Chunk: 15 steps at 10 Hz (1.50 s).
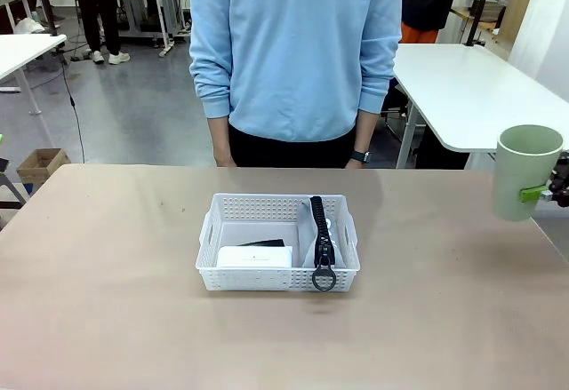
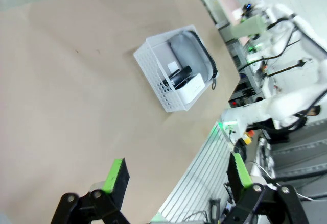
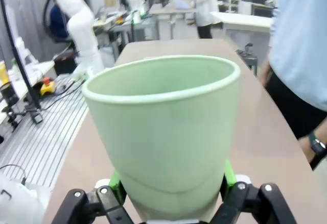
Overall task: Efficiently arrange items inside the basket to fit them all.
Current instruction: Pick up the Reusable plastic cup and place it inside the Organizing basket.
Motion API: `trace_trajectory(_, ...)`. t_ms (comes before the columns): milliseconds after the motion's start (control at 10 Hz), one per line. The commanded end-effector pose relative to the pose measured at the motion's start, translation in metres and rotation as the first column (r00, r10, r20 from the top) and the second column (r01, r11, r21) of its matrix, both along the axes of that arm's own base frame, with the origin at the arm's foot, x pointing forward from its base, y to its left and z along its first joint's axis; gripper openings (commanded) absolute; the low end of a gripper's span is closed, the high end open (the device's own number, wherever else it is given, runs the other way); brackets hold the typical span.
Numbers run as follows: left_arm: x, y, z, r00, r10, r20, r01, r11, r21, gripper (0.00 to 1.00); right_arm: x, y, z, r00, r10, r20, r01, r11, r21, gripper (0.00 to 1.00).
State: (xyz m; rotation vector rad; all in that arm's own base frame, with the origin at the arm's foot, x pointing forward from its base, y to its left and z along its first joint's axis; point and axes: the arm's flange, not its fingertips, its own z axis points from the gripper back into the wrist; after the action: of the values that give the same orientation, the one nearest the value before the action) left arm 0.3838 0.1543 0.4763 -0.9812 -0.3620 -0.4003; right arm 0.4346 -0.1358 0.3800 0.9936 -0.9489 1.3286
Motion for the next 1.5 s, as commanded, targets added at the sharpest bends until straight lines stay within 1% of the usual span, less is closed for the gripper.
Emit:
trace_trajectory(0, -0.002, -0.001, 0.001, 1.0, 0.002, 0.001, -0.002, 1.0, 0.009, 1.0, -0.024, 0.037, 0.023, 0.999, 0.044, -0.005, -0.044, 0.991, -0.123, 0.28)
trace_trajectory(100, -0.002, -0.001, 0.001, 1.0, 0.002, 0.001, -0.002, 1.0, 0.009, 1.0, -0.034, 0.055, 0.035, 0.999, 0.047, 0.002, -0.045, 0.979, -0.197, 0.0)
trace_trajectory(200, -0.002, -0.001, 0.001, 1.0, 0.002, 0.001, -0.002, 1.0, 0.009, 1.0, -0.039, 0.067, 0.037, 0.998, 0.056, 0.019, -0.051, 0.975, -0.218, 0.0)
trace_trajectory(300, -0.002, -0.001, 0.001, 1.0, 0.002, 0.001, -0.002, 1.0, 0.009, 1.0, -0.021, 0.039, 0.032, 0.998, 0.065, 0.016, -0.063, 0.991, -0.117, 0.0)
trace_trajectory(800, -0.002, -0.001, 0.001, 1.0, 0.002, 0.001, -0.002, 1.0, 0.009, 1.0, -0.021, 0.039, 0.032, 0.998, 0.065, 0.016, -0.063, 0.991, -0.117, 0.0)
trace_trajectory(900, -0.002, -0.001, 0.001, 1.0, 0.002, 0.001, -0.002, 1.0, 0.009, 1.0, -0.025, 0.038, 0.025, 0.999, 0.054, -0.005, -0.054, 0.989, -0.14, 0.84)
trace_trajectory(1000, -0.002, -0.001, 0.001, 1.0, 0.002, 0.001, -0.002, 1.0, 0.009, 1.0, -0.026, 0.063, 0.049, 0.998, 0.032, 0.048, -0.021, 0.975, -0.22, 0.84)
trace_trajectory(1100, -0.002, -0.001, 0.001, 1.0, 0.002, 0.001, -0.002, 1.0, 0.009, 1.0, -0.024, 0.093, 0.073, 0.998, -0.007, 0.065, 0.022, 0.972, -0.233, 0.84)
trace_trajectory(1200, -0.002, -0.001, 0.001, 1.0, 0.002, 0.001, -0.002, 1.0, 0.009, 1.0, -0.023, 0.127, 0.089, 0.998, -0.042, 0.049, 0.054, 0.955, -0.291, 0.84)
trace_trajectory(1400, -0.002, -0.001, 0.001, 1.0, 0.002, 0.001, -0.002, 1.0, 0.009, 1.0, -0.029, 0.189, 0.107, 0.996, -0.048, 0.074, 0.074, 0.913, -0.401, 0.84)
